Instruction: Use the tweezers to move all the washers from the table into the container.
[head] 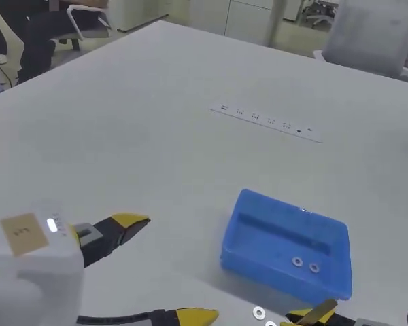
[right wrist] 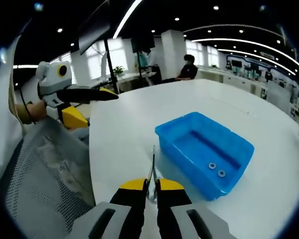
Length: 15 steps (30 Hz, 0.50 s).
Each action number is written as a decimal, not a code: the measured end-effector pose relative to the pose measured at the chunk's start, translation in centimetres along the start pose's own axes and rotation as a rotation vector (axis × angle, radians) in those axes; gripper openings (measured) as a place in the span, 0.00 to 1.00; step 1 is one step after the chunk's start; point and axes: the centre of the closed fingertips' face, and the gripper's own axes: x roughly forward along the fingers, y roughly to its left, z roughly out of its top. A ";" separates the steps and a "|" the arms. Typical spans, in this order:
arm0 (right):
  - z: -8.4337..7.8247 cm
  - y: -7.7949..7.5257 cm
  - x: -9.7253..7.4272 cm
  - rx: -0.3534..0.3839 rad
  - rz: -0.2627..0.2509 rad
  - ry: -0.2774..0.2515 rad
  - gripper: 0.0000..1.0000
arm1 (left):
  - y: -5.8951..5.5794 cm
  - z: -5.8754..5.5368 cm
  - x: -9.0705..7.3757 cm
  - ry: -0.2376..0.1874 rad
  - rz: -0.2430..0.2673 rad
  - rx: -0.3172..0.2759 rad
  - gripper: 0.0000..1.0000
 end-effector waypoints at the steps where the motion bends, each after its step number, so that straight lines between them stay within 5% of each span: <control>1: -0.1 0.2 0.0 -0.017 -0.001 0.002 0.04 | 0.0 0.1 0.0 -0.002 0.000 0.005 0.75; 9: -0.3 0.2 -0.1 -0.081 -0.026 -0.014 0.04 | -0.2 0.1 0.0 -0.003 -0.004 0.005 0.75; 15: -0.4 0.0 -0.3 -0.064 -0.027 -0.029 0.03 | -0.3 0.1 0.0 0.001 -0.008 0.006 0.75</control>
